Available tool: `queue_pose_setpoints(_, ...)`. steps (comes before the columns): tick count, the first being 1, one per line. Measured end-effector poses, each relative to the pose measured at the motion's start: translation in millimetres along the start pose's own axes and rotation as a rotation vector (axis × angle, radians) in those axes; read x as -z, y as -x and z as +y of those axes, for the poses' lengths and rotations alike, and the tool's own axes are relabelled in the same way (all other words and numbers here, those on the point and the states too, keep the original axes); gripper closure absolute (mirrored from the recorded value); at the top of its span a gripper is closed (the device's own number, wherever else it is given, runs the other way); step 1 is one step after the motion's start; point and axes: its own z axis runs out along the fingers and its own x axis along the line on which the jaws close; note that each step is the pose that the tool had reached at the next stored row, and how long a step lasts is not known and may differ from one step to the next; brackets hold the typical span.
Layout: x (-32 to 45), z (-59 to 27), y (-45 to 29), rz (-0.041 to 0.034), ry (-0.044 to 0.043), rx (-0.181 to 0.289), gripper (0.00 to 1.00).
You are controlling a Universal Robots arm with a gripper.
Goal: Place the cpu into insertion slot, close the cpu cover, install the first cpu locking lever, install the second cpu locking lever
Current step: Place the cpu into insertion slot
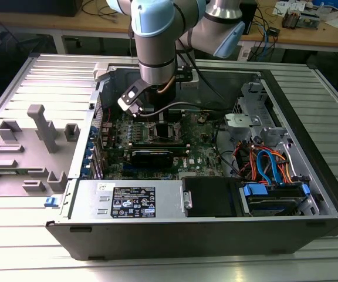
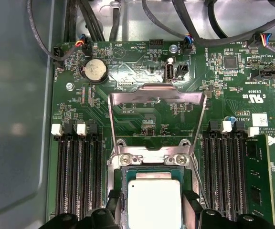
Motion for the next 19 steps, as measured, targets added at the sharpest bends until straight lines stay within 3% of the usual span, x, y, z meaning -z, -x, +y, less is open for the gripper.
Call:
queue_pose_setpoints(5,-2.0,-0.3,-0.1,0.0003,0.0000,0.000,0.38)
queue_pose_setpoints(8,3.2,0.3,0.0,-0.0002,-0.0006,0.000,0.38)
queue_pose_setpoints(13,0.2,0.7,0.0,-0.0009,-0.0020,0.000,0.38)
queue_pose_setpoints(15,0.4,0.7,-0.1,-0.0012,-0.0020,0.000,0.31)
queue_pose_setpoints(17,2.3,1.0,-0.3,-0.0013,-0.0038,0.000,0.31)
queue_pose_setpoints(19,2.8,1.0,-1.7,-0.0092,-0.0041,0.000,0.31)
